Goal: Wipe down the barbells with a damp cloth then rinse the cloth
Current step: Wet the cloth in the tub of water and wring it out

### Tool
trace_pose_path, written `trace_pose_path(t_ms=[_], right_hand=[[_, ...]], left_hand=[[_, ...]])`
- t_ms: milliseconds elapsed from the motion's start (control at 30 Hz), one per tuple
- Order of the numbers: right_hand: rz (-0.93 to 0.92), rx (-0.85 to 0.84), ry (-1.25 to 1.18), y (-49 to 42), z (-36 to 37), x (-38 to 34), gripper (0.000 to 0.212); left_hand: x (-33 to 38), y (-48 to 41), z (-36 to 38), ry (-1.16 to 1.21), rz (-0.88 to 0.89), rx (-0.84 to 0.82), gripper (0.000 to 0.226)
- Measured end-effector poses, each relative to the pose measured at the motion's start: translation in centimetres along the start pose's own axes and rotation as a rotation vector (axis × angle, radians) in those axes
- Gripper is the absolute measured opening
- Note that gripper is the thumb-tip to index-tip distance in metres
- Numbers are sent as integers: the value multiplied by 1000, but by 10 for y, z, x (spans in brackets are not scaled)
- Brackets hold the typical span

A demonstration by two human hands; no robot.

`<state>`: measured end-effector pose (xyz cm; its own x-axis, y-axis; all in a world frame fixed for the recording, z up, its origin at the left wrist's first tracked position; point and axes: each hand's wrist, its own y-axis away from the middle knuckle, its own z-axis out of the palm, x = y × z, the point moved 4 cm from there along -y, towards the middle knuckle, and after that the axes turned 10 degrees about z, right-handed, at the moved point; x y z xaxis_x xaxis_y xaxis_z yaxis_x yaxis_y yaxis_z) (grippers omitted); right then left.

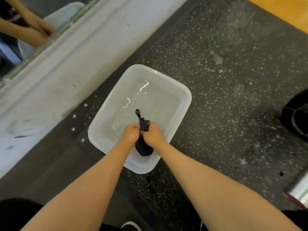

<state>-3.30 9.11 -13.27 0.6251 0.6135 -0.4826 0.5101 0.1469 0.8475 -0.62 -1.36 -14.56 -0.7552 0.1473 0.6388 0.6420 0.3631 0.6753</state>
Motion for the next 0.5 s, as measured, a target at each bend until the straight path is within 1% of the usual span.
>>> trace_pose_path(t_ms=[67, 133, 167, 200, 233, 267, 300, 333, 367, 433, 467, 500], right_hand=[[-6, 69, -92, 4, -4, -4, 21], [18, 255, -140, 3, -10, -15, 13], [37, 364, -92, -1, -14, -19, 13], [48, 450, -9, -6, -14, -20, 21], [58, 497, 73, -9, -12, -19, 32], [48, 499, 131, -12, -8, -18, 39], [21, 452, 156, -18, -1, -17, 40], [-19, 388, 130, -23, 5, -14, 38], [-38, 310, 48, -25, 10, -13, 37], [-13, 174, -237, -21, 17, -13, 34], [-28, 162, -356, -16, 18, -13, 34], [-78, 178, -427, -8, 17, -12, 35]], left_hand=[[2, 3, -3, 72, -53, 107, 33], [9, 2, -7, 95, -65, 226, 44], [11, -1, -10, 51, -53, 285, 47], [13, -8, -10, 2, -36, 315, 47], [12, -15, -10, -20, -22, 331, 45], [12, -20, -7, 10, -15, 324, 42], [11, -23, -2, 77, -19, 298, 41], [12, -24, 5, 180, -36, 256, 40], [10, -25, 12, 292, -62, 215, 41], [9, -23, 19, 527, -147, 181, 41], [7, -22, 18, 604, -172, 188, 38], [7, -22, 17, 660, -177, 205, 35]])
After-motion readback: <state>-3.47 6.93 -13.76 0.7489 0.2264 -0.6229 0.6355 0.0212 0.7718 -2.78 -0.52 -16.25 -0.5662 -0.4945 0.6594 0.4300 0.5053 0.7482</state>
